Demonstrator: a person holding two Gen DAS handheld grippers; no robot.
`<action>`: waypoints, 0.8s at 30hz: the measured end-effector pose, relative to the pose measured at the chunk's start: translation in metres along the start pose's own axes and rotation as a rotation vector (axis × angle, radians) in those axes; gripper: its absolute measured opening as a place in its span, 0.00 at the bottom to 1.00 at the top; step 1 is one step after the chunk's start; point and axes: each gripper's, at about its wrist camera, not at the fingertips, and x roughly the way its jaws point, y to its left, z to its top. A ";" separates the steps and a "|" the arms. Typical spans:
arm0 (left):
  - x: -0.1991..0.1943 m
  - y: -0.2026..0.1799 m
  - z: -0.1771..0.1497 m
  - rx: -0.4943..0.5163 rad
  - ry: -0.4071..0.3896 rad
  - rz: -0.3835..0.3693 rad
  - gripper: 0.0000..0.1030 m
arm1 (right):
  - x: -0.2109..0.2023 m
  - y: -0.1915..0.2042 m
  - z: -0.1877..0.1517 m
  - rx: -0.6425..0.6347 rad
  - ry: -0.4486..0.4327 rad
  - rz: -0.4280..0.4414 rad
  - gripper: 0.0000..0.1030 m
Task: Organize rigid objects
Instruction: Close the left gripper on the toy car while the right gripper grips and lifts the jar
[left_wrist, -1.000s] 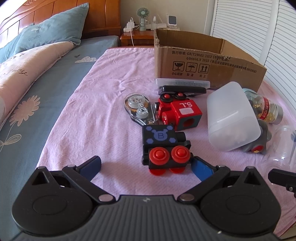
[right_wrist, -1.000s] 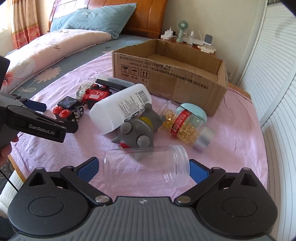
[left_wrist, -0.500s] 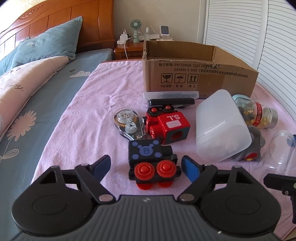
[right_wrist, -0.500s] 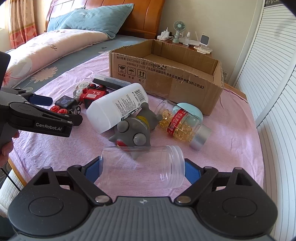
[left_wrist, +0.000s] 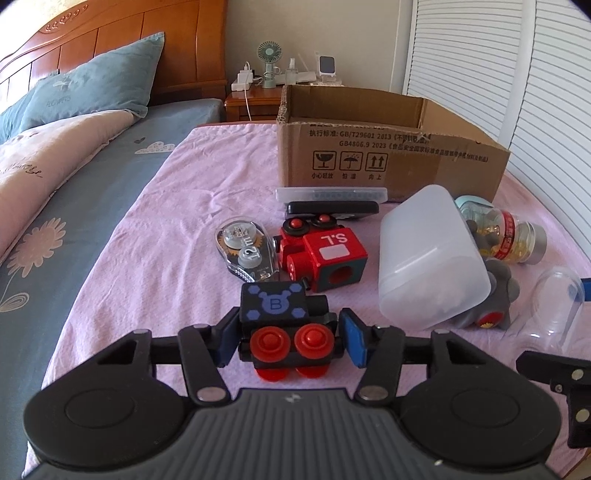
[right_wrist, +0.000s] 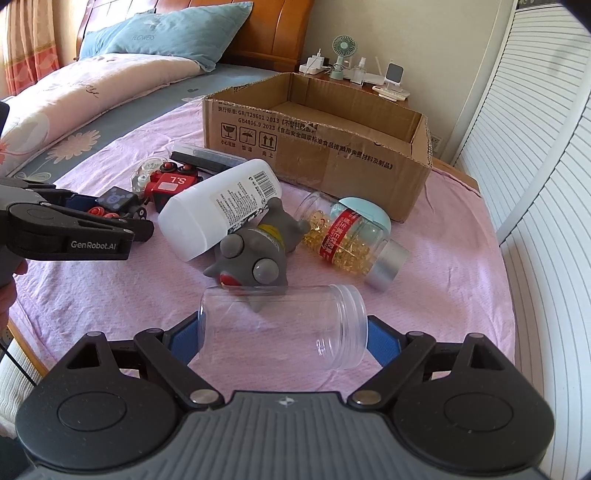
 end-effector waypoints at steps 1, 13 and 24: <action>0.000 0.000 0.000 0.002 0.001 -0.001 0.54 | 0.001 0.000 0.000 0.001 0.004 0.001 0.90; -0.007 0.004 0.006 0.127 0.026 -0.062 0.53 | -0.003 -0.007 0.006 -0.007 -0.006 0.033 0.90; -0.025 0.013 0.034 0.174 0.065 -0.163 0.53 | -0.017 -0.031 0.024 0.011 -0.047 0.056 0.90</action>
